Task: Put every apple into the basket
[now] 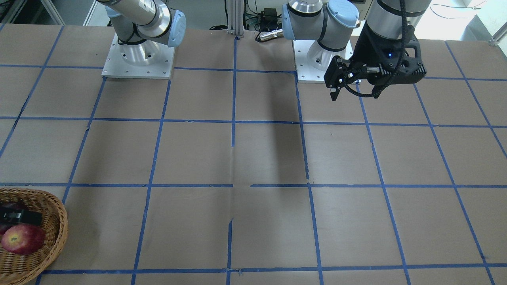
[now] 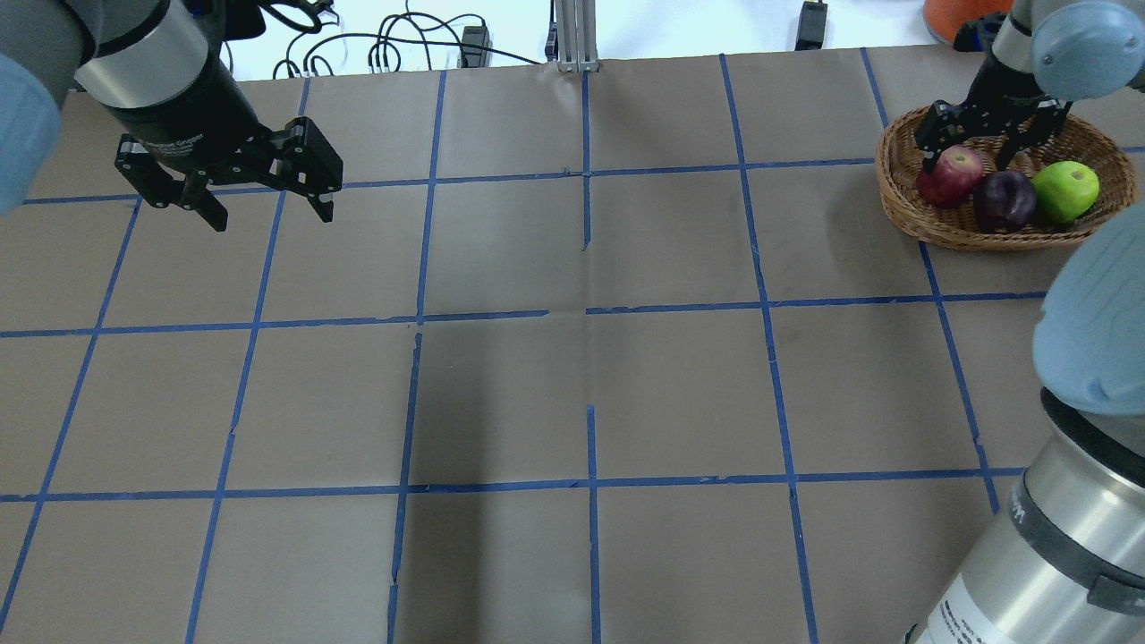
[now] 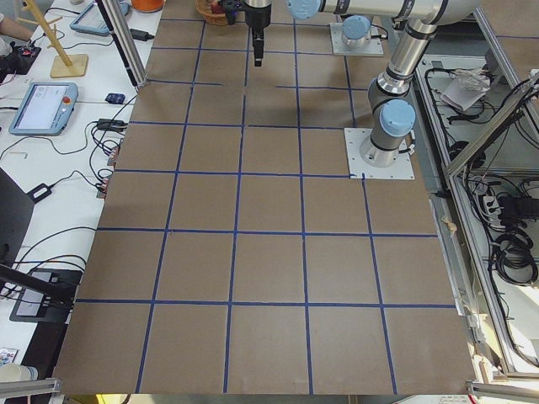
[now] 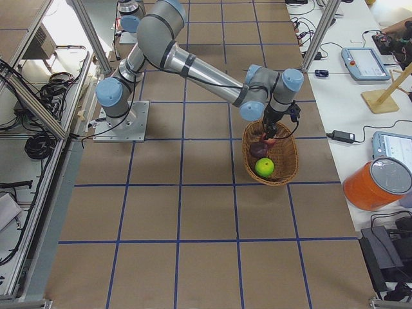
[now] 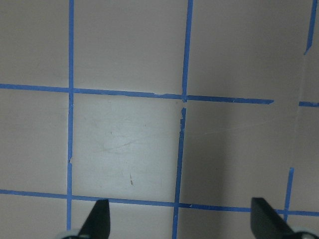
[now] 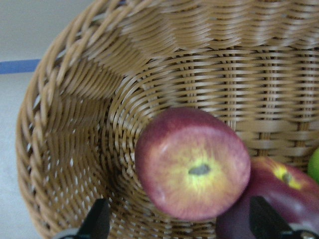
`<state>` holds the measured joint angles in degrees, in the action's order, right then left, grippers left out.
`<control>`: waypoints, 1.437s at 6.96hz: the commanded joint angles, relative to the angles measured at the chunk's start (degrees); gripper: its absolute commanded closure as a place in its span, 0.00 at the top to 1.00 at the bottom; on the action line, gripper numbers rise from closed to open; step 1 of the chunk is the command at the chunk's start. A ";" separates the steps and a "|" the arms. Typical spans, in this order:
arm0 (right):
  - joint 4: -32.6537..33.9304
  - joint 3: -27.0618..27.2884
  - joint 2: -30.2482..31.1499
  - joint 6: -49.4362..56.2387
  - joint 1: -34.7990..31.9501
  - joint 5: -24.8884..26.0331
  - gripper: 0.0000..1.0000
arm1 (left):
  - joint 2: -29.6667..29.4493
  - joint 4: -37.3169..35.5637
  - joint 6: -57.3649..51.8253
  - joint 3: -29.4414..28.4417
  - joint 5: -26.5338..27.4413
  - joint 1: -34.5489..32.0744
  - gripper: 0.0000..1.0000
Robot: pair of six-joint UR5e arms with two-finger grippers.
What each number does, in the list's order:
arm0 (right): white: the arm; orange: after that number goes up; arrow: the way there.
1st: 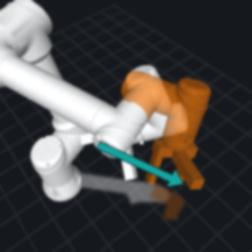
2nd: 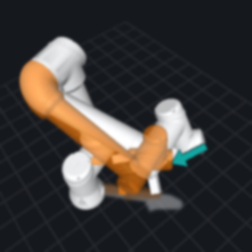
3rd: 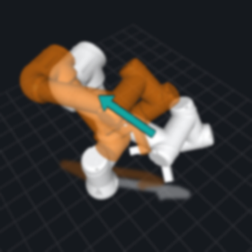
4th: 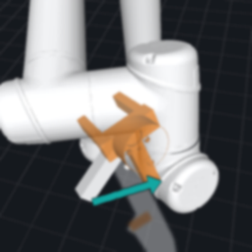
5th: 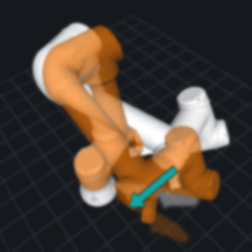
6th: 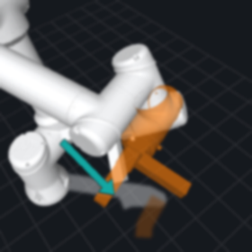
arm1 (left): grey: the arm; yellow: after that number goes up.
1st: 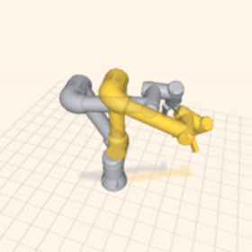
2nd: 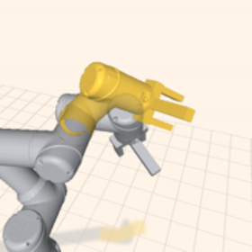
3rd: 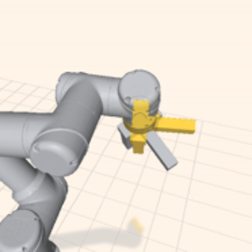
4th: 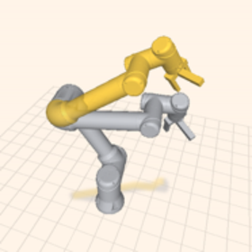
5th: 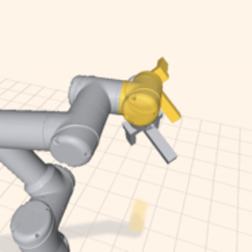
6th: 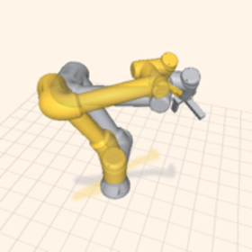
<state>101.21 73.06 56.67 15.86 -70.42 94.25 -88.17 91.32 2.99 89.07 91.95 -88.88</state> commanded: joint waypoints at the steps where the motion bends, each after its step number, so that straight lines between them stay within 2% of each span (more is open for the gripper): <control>1: -13.86 0.42 11.56 -0.22 -1.81 -0.38 1.00 | 0.27 0.00 0.00 0.22 0.07 0.03 1.00; 3: -17.27 2.86 18.70 -3.97 -7.60 -0.64 1.00 | 0.45 0.00 0.00 0.49 0.07 -0.06 1.00; 4: -16.49 7.66 23.52 -9.13 -11.63 -2.56 1.00 | 0.28 0.00 0.00 0.40 -0.02 0.03 1.00; 5: -16.05 12.32 27.66 -13.18 -16.98 -1.71 1.00 | 0.45 0.00 0.00 0.40 -0.02 0.03 1.00; 6: -14.82 15.33 30.14 -22.27 -21.12 -1.96 1.00 | 0.45 0.00 -0.09 0.31 0.07 0.03 1.00; 7: -12.20 16.58 30.95 -24.80 -24.12 -2.40 1.00 | 0.62 0.00 -0.17 0.49 -0.02 0.03 1.00; 10: -13.05 17.20 32.19 -20.10 -21.71 -1.35 1.00 | 0.54 0.00 -0.18 0.58 -0.02 0.11 1.00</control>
<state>88.63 89.84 88.52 -5.74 -93.46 92.88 -87.55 91.32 2.82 89.63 91.94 -88.80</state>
